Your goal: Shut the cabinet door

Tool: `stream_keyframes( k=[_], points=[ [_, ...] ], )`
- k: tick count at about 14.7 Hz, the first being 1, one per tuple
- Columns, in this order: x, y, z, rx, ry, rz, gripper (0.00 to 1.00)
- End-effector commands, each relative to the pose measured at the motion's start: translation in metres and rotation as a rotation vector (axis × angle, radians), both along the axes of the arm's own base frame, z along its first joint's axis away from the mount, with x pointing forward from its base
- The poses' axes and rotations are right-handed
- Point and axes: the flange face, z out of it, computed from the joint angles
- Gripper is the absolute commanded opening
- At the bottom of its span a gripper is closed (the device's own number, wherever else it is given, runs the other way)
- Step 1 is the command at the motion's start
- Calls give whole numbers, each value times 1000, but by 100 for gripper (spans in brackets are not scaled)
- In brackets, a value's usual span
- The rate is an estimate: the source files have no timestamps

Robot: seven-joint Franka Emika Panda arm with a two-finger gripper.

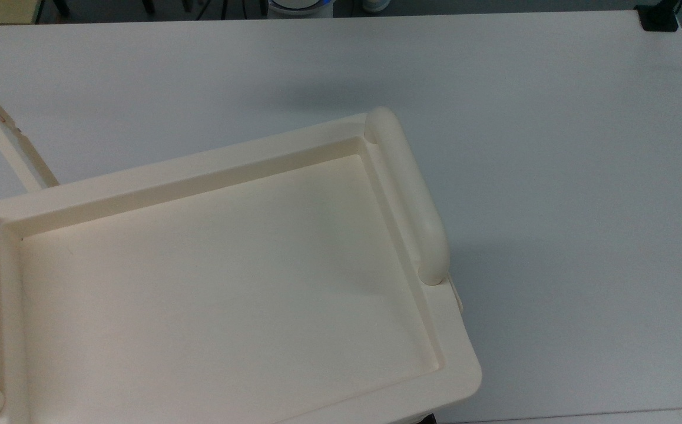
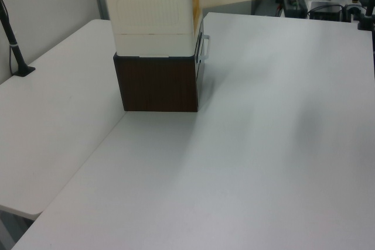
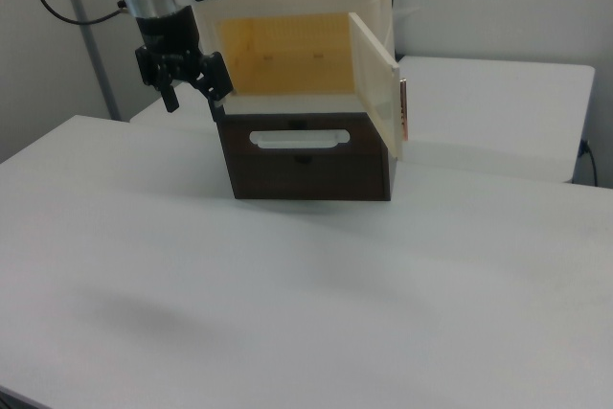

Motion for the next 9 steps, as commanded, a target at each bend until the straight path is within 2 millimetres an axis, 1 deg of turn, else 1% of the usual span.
stream_keyframes(
  k=[1, 9],
  points=[
    [-4, 1, 0, 2, -9, 9, 100],
    [-3, 1, 1, 2, -12, 7, 100]
  ],
)
